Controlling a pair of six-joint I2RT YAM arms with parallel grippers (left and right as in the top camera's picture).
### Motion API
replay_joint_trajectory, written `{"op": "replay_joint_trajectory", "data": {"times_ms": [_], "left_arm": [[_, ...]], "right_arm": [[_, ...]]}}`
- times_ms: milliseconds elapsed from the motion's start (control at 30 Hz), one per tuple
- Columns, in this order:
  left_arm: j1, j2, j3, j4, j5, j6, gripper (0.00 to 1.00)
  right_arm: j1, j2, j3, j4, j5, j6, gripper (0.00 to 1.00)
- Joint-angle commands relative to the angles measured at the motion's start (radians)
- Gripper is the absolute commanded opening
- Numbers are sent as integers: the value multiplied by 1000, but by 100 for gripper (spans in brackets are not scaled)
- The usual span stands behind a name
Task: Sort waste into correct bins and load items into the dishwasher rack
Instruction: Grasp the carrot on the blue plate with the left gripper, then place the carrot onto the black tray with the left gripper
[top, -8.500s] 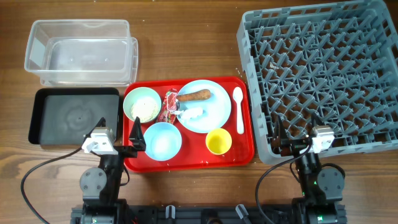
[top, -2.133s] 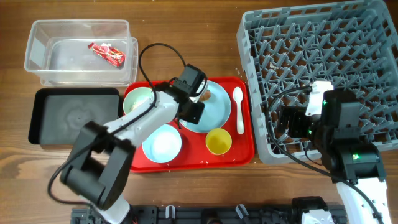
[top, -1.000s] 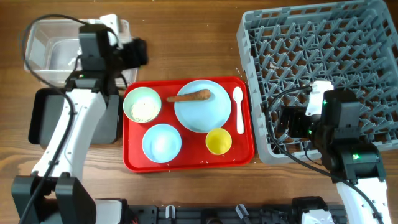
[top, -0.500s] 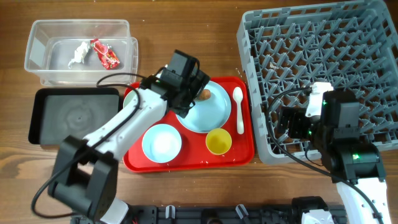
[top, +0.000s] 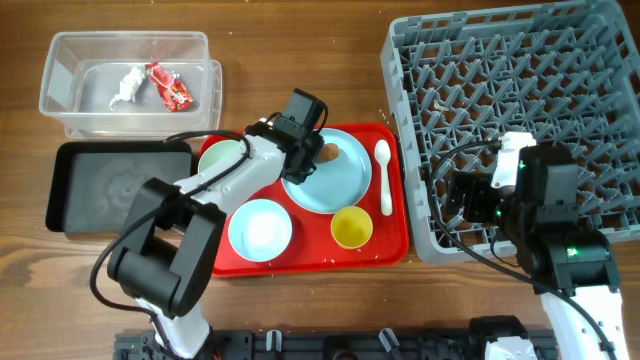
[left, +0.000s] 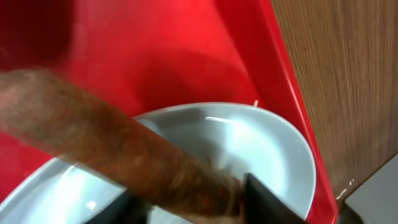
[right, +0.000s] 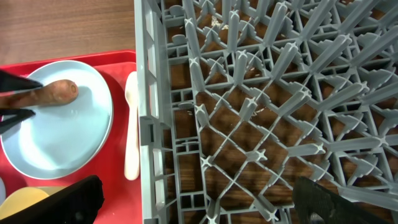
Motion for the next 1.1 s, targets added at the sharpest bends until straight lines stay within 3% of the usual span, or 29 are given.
{"op": "replay_joint_trajectory", "data": {"times_ms": [0, 167, 267, 367, 500, 733, 800, 933, 1067], "left_arm": [[-3, 15, 2, -1, -32, 5, 33], [-4, 15, 2, -10, -32, 9, 30], [-4, 15, 2, -14, -32, 9, 17], [-3, 13, 3, -13, -10, 19, 11], [-3, -34, 3, -11, -5, 149, 4], [-1, -277, 5, 0, -76, 510, 4], [19, -352, 5, -39, -119, 567, 4], [187, -499, 5, -242, -240, 568, 4], [478, -525, 4, -419, -248, 568, 4]], "right_arm": [[-4, 0, 23, 2, -9, 18, 100], [-4, 0, 23, 1, -9, 18, 100], [-4, 0, 23, 0, -9, 18, 100], [-4, 0, 23, 0, -9, 18, 100], [-4, 0, 23, 2, -9, 18, 100], [-4, 0, 23, 2, -8, 18, 100], [-4, 0, 23, 2, -8, 18, 100], [-4, 0, 23, 2, -8, 18, 100], [-4, 0, 23, 2, -8, 18, 100]]}}
